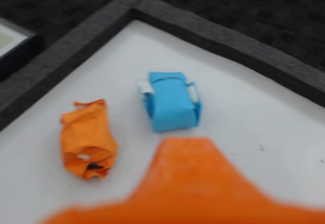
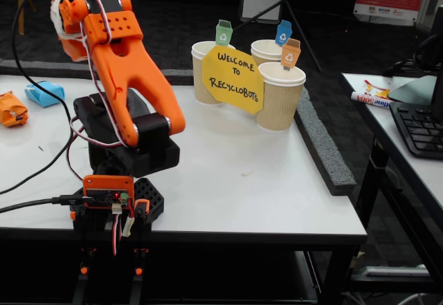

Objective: Sort rubbish by color.

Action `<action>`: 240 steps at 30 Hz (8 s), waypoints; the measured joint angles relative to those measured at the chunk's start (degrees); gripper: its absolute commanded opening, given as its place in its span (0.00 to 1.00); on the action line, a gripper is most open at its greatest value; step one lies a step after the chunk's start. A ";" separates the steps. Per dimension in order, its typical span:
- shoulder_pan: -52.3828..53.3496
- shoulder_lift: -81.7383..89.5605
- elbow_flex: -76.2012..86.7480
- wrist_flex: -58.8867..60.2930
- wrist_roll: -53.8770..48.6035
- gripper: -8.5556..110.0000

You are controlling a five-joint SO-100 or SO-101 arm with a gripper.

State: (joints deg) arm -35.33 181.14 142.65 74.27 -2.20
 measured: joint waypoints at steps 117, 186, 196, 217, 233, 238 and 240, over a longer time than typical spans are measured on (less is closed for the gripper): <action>1.41 -96.50 -54.49 -5.45 0.00 0.07; 54.67 0.97 -15.47 11.60 0.00 0.07; 61.96 0.97 -22.24 15.12 0.00 0.07; 67.68 2.11 -26.81 18.37 0.00 0.07; 68.03 2.11 -26.81 17.84 0.00 0.07; 68.03 2.11 -26.81 16.79 0.00 0.07; 68.03 2.11 -26.81 16.44 0.00 0.07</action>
State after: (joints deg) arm 32.70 183.25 115.84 90.70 -2.20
